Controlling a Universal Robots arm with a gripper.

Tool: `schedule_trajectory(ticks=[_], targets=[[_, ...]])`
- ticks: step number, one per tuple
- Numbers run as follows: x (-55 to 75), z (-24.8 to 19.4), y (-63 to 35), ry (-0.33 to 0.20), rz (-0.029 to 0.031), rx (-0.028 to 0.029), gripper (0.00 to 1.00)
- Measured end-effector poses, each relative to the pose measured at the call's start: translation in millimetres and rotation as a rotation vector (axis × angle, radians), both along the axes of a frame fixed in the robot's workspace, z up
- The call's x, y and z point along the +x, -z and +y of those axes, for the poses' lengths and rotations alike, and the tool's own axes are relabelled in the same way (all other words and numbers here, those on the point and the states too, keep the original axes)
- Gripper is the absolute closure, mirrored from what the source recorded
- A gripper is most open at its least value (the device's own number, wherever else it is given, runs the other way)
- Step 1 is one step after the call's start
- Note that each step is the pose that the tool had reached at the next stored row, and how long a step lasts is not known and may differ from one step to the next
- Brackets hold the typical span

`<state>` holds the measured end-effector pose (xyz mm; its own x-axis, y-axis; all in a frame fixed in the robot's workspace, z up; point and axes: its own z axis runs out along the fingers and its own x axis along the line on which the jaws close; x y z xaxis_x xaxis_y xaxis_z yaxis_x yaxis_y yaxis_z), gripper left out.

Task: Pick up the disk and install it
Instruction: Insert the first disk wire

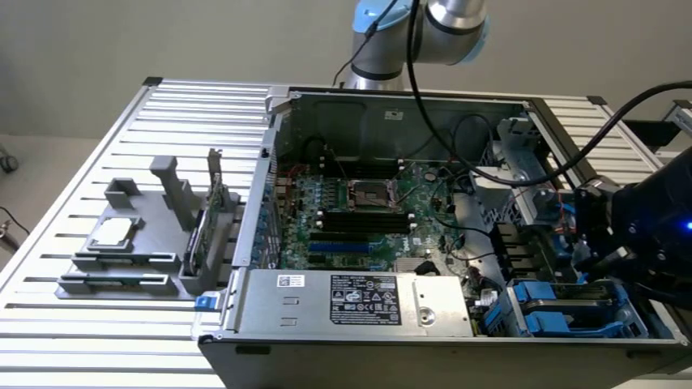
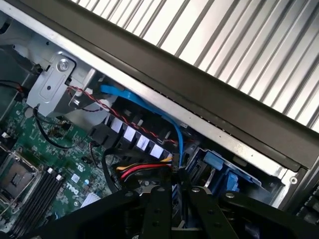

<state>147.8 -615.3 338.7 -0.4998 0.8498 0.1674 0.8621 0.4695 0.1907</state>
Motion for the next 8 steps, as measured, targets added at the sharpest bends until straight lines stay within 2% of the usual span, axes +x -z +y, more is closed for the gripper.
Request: schedule_trajectory(ticks=[8], targets=[[0.0,0.0,0.0,0.091,0.0176,0.0,0.82]])
